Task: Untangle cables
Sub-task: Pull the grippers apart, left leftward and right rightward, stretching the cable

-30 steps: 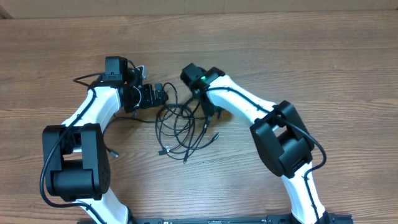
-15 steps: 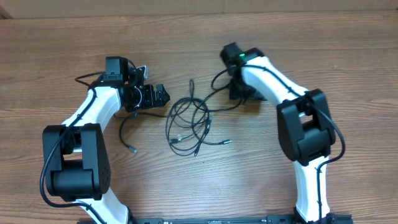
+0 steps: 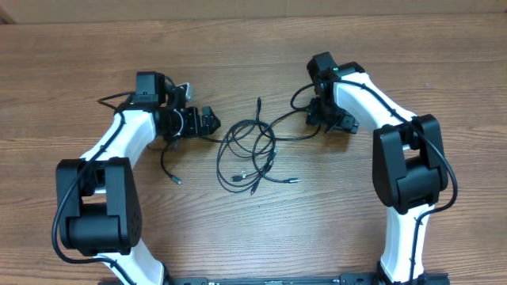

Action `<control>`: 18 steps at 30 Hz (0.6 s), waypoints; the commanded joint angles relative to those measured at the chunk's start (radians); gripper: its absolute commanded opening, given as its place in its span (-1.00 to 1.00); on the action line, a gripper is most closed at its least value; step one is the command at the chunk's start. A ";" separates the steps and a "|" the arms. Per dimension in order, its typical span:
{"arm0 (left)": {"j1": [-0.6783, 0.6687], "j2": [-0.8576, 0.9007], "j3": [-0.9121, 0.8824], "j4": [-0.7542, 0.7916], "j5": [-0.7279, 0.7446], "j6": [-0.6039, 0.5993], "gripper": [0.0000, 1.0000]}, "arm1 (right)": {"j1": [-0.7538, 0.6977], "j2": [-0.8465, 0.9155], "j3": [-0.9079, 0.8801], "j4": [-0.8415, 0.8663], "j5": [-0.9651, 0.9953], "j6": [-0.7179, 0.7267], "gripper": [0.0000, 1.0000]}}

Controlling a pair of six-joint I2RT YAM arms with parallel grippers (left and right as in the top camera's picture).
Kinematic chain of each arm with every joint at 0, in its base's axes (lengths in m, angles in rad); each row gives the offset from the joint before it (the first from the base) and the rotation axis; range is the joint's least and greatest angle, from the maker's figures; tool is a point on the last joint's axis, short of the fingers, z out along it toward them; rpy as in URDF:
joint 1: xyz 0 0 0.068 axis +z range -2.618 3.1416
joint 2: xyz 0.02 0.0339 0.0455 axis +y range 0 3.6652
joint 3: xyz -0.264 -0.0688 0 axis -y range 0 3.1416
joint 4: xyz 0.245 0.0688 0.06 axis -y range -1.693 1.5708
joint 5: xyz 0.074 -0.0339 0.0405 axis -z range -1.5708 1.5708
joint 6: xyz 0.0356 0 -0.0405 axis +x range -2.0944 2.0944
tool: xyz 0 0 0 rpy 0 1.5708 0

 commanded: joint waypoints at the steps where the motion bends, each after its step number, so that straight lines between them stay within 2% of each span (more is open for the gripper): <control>1: -0.080 0.014 0.021 0.013 0.026 0.013 1.00 | 0.003 0.114 -0.101 0.007 -0.060 -0.005 0.72; 9: -0.278 0.015 0.021 0.028 -0.398 -0.075 0.84 | 0.016 0.114 -0.113 0.022 -0.070 -0.005 0.73; 12: -0.326 0.027 0.021 0.034 -0.520 -0.076 0.70 | 0.017 0.114 -0.113 0.021 -0.069 -0.005 0.74; 13: -0.338 0.037 0.021 0.034 -0.539 -0.062 0.71 | 0.016 0.114 -0.113 0.021 -0.069 -0.005 0.74; 18: -0.361 0.123 0.021 0.042 -0.557 0.156 0.86 | 0.016 0.114 -0.113 0.021 -0.066 -0.005 0.75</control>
